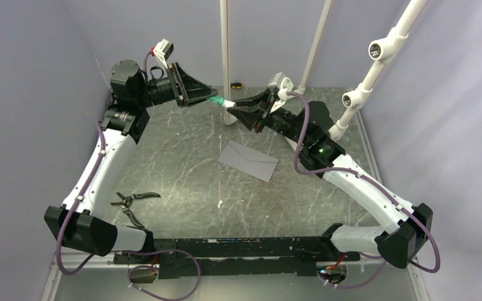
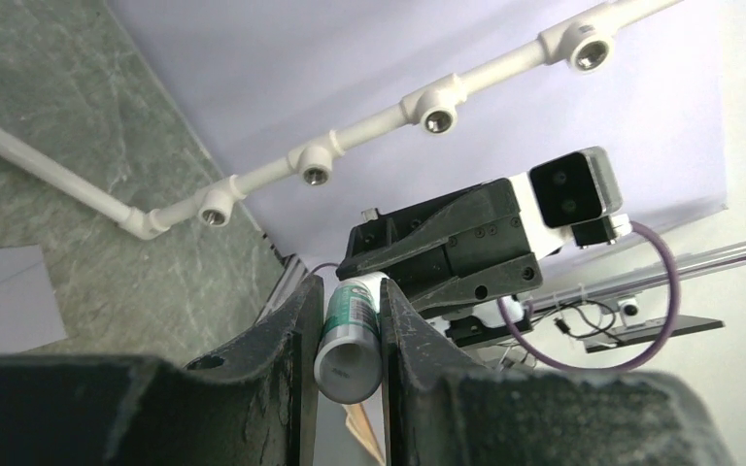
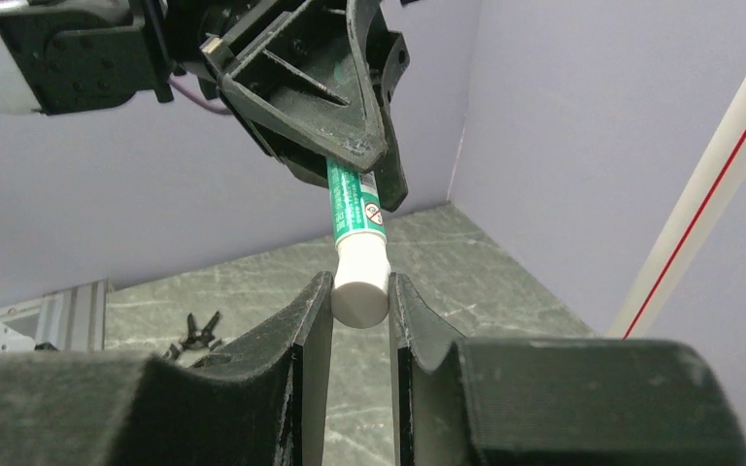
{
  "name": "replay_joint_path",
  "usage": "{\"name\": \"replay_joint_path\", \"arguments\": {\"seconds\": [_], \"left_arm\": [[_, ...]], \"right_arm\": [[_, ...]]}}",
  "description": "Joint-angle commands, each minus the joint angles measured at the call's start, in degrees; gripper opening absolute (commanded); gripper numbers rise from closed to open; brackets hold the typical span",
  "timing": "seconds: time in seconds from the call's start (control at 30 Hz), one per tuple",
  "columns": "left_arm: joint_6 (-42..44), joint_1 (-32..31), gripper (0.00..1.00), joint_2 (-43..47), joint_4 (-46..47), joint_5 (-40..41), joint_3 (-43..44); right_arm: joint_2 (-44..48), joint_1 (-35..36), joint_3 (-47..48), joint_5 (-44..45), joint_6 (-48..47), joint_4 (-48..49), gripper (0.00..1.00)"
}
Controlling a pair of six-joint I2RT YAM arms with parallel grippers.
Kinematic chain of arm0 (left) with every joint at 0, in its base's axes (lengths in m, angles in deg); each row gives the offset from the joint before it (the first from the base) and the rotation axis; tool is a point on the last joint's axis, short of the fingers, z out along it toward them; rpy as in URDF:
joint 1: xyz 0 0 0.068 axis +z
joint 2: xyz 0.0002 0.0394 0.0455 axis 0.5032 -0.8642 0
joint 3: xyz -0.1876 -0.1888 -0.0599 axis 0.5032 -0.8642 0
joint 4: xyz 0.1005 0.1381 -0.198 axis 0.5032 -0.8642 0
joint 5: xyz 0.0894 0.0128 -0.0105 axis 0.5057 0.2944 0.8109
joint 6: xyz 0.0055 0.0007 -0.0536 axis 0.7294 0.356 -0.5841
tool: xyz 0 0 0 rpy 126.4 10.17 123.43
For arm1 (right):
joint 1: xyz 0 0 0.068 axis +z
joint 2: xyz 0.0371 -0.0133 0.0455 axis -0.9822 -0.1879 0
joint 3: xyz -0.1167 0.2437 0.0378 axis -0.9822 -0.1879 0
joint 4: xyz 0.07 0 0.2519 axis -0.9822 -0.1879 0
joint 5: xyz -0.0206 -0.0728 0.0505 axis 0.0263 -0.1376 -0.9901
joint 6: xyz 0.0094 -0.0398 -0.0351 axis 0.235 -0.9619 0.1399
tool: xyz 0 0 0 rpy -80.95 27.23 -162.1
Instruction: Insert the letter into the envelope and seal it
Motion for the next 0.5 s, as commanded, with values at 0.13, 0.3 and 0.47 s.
{"name": "replay_joint_path", "arguments": {"seconds": [0.13,0.3,0.47], "left_arm": [[-18.82,-0.1,0.02,0.53,22.55,-1.15,-4.35],[-18.96,-0.15,0.03,1.99,21.17,-0.03,-4.32],[-19.0,-0.15,0.02,3.02,20.2,1.0,-4.22]], "right_arm": [[-2.75,0.05,2.19,-3.82,3.04,11.87,0.05],[-4.61,0.05,3.65,-6.47,5.89,17.0,0.05],[-6.45,0.05,4.77,-8.24,9.19,22.33,0.05]]}}
